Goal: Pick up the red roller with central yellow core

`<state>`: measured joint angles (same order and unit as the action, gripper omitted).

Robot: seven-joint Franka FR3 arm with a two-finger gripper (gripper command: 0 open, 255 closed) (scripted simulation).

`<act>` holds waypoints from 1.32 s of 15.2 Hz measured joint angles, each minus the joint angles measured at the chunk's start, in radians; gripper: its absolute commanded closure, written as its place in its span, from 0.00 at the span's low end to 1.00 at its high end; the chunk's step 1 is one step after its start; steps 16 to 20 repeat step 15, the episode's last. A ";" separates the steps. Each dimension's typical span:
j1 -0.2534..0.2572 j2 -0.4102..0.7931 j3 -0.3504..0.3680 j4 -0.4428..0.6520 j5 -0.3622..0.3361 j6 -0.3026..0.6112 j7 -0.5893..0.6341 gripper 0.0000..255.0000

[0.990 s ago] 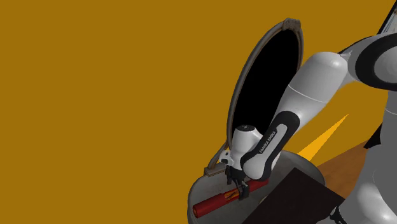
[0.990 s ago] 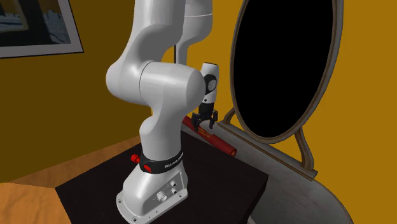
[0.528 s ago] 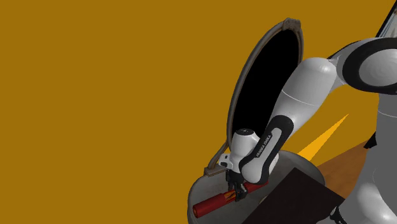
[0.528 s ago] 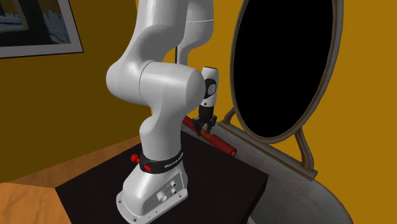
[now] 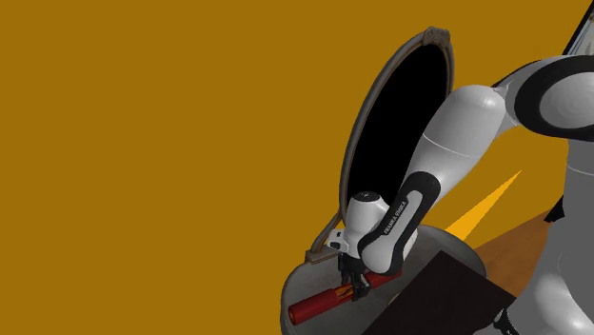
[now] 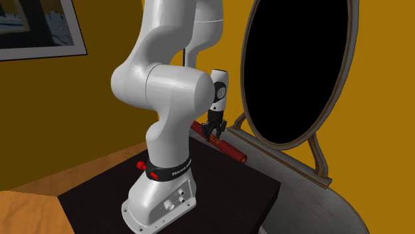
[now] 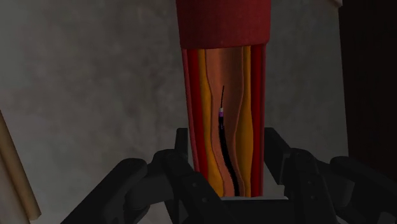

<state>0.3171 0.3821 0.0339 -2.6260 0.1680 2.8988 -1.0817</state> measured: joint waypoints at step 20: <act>0.023 -0.252 -0.034 -0.052 -0.047 -0.199 0.045 1.00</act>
